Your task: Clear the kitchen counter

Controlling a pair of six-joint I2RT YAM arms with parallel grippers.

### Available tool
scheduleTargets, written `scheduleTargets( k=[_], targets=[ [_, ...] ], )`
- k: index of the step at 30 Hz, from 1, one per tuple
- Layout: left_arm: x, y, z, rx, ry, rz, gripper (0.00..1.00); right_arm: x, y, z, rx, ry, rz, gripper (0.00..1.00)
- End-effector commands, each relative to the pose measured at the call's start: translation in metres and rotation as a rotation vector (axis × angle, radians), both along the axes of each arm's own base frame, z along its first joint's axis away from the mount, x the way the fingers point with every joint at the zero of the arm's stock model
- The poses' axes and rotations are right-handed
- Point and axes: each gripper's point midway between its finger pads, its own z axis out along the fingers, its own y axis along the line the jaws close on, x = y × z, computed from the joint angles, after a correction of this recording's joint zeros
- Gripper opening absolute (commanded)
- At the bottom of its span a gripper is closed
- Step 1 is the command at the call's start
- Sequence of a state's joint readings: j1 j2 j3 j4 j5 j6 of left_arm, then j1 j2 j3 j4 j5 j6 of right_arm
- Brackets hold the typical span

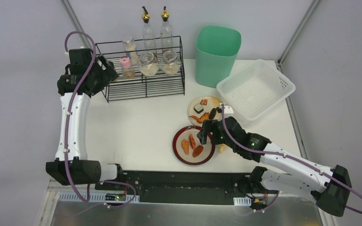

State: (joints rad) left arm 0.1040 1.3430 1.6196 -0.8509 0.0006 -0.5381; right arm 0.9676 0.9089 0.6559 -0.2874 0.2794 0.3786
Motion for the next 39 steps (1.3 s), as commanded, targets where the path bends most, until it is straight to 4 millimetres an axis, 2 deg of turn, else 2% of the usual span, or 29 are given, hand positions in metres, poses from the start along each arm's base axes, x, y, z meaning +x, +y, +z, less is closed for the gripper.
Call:
scheduleTargets(
  k=[1,9,12,16,19,24,30,34,39],
  targets=[
    [-0.026,-0.041,0.011,-0.006,-0.06,-0.187,0.81,0.003,0.006,0.023,0.042,-0.055,0.012,0.99],
    [-0.072,-0.097,-0.008,-0.049,-0.052,-0.421,0.82,0.008,-0.015,0.058,0.023,-0.122,-0.048,0.99],
    [-0.084,-0.116,-0.024,-0.062,-0.016,-0.498,0.82,0.012,-0.029,0.071,-0.013,-0.144,-0.098,0.99],
    [-0.096,-0.142,-0.051,-0.073,0.043,-0.59,0.82,0.021,-0.047,0.08,-0.108,-0.155,-0.176,0.99],
    [-0.101,-0.165,-0.066,-0.098,0.054,-0.65,0.82,0.019,-0.053,0.082,-0.131,-0.123,-0.206,0.99],
    [-0.109,-0.206,-0.094,-0.129,0.096,-0.749,0.82,-0.003,-0.047,0.073,-0.092,0.001,-0.155,0.99],
    [-0.112,-0.235,-0.13,-0.139,0.16,-0.792,0.81,-0.035,-0.055,0.05,-0.054,0.153,-0.148,0.99],
    [-0.112,-0.244,-0.148,-0.146,0.188,-0.798,0.8,-0.054,-0.063,0.032,-0.058,0.252,-0.158,0.99],
    [-0.11,-0.245,-0.166,-0.154,0.208,-0.782,0.8,-0.073,-0.067,0.01,-0.062,0.363,-0.178,0.98]
  ],
)
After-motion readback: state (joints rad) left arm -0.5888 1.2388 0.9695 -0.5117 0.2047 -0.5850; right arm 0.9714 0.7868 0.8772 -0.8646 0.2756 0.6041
